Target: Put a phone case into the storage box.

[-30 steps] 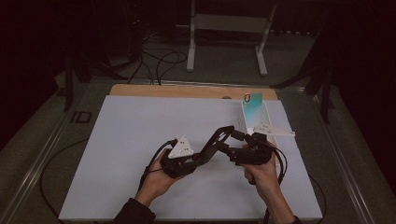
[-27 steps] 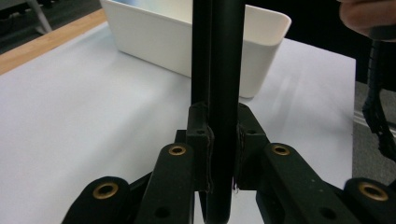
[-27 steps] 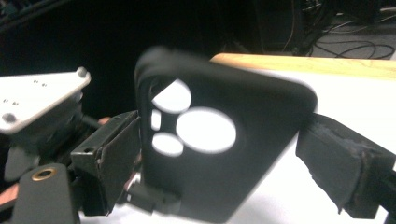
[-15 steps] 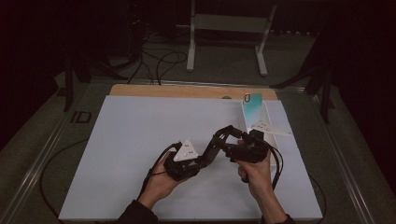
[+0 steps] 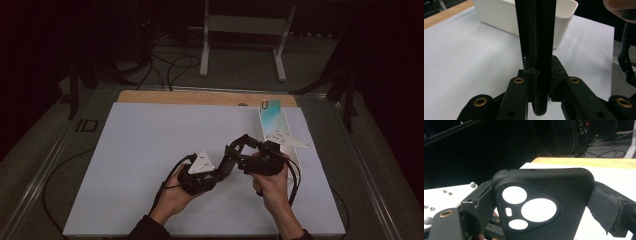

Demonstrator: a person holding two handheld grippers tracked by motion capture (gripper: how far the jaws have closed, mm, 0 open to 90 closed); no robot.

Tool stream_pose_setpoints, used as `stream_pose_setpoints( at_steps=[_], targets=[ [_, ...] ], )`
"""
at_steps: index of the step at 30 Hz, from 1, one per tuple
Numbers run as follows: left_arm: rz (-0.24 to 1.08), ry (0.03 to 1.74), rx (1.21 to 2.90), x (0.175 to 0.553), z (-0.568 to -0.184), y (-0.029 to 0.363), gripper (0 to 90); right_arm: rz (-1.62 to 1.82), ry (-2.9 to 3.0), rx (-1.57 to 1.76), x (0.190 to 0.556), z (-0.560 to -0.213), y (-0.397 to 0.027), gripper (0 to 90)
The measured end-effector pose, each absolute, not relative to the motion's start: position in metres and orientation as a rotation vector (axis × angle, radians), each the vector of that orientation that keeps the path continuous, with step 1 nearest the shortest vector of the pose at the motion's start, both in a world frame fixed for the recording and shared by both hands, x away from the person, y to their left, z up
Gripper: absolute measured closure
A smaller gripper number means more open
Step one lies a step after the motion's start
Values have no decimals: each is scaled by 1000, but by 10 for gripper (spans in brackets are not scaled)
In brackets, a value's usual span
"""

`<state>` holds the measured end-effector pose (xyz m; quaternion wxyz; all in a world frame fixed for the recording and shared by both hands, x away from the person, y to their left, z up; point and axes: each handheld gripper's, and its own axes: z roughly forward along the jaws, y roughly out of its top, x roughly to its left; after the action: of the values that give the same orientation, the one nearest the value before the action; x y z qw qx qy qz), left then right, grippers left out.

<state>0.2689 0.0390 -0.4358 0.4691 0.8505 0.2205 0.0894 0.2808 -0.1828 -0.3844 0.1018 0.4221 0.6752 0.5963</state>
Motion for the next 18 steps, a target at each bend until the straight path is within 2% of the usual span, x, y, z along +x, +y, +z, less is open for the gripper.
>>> stream_pose_setpoints(
  at_steps=[4, 6, 11, 18],
  targets=[
    [219, 538, 2084, 269, -436, 40, 796, 1751, 1998, 1233, 280, -384, -182, 138],
    [227, 536, 2083, 269, -435, 41, 766, 1759, 2000, 1235, 280, -384, -182, 139],
    [216, 565, 2063, 271, -435, 47, 593, 1739, 1999, 1237, 281, -385, -182, 139],
    [318, 681, 2012, 273, -435, 59, 284, 1734, 1998, 1242, 282, -386, -184, 138]
  ],
)
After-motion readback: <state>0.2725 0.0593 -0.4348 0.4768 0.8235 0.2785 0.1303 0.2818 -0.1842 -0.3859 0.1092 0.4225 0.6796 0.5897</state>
